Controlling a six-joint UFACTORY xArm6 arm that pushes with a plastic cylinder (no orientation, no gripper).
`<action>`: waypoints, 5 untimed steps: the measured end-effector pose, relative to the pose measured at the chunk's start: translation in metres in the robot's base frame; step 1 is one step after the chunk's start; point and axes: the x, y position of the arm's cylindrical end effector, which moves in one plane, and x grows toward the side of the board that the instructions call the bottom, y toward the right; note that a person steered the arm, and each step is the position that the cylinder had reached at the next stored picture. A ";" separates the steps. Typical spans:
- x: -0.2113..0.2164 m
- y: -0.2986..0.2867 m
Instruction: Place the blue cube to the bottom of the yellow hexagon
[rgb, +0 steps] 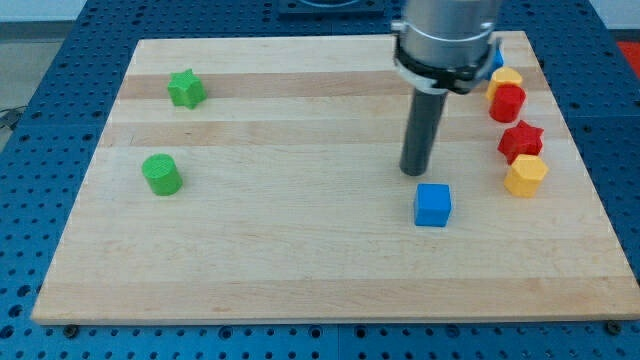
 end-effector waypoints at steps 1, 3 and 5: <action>0.013 -0.027; 0.042 -0.005; 0.068 0.030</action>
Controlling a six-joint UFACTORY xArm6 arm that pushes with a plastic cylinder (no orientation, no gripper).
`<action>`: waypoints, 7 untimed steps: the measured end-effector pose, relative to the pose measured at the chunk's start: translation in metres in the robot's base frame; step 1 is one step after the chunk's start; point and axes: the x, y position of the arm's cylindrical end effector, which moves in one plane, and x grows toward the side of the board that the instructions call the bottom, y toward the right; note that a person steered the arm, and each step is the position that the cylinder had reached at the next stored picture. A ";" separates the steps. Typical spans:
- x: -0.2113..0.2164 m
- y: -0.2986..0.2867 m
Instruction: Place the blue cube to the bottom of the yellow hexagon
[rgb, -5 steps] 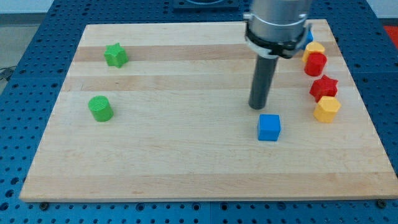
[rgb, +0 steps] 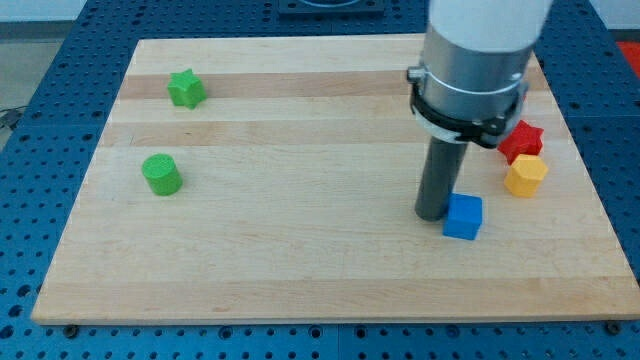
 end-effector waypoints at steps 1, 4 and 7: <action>0.012 0.022; 0.037 -0.004; 0.057 0.039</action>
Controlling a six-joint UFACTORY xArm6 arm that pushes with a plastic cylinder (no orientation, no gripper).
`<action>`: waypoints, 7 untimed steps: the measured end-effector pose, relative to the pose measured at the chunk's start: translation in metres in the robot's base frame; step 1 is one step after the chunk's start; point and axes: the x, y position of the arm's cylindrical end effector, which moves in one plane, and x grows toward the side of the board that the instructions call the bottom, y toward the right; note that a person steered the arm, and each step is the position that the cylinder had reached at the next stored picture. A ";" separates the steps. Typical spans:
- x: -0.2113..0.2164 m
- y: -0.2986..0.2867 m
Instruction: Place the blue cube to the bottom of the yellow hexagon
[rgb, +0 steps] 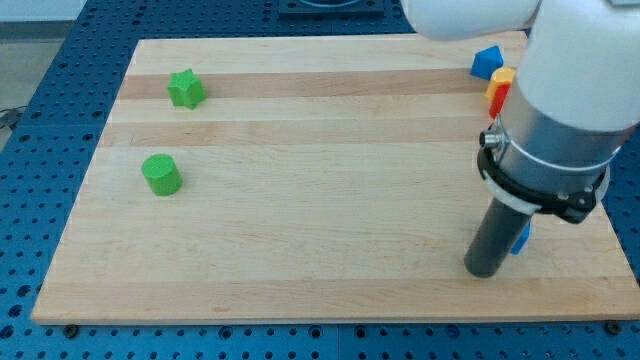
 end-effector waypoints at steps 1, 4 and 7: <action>-0.024 0.011; -0.033 0.029; -0.033 0.018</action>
